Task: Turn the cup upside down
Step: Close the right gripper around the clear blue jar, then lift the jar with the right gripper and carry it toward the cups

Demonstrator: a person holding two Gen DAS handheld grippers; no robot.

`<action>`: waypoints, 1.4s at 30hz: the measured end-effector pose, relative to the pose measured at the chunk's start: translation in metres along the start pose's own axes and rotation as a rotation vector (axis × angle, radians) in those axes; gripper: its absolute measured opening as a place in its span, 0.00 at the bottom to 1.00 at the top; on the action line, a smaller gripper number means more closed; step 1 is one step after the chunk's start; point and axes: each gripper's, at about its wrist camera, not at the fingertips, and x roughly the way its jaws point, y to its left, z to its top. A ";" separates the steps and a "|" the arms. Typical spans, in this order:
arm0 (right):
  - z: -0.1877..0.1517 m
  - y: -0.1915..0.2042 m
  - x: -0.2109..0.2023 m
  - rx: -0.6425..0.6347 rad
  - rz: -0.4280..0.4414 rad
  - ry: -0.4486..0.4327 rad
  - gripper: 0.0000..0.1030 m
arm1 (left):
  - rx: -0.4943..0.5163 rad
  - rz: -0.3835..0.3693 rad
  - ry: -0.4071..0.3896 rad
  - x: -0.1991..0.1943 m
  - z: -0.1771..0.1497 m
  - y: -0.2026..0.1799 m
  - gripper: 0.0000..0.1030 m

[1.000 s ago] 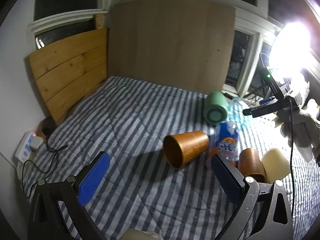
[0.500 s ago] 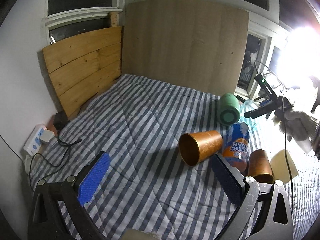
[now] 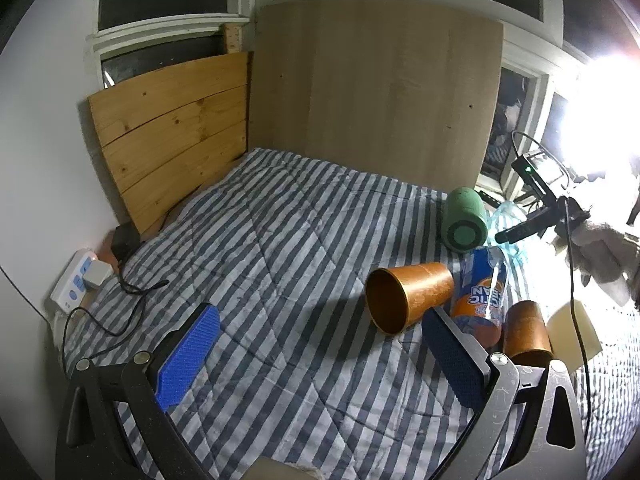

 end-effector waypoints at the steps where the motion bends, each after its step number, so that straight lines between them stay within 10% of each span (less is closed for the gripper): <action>1: -0.002 -0.003 -0.001 0.006 -0.006 0.005 0.75 | 0.004 -0.004 0.001 0.001 0.001 -0.001 1.00; 17: -0.090 -0.061 -0.016 0.099 -0.054 0.113 0.75 | 0.043 -0.090 -0.007 0.000 0.002 -0.031 1.00; 42: -0.297 -0.065 -0.081 0.534 0.180 0.110 0.75 | 0.202 -0.277 -0.001 -0.024 -0.005 -0.096 1.00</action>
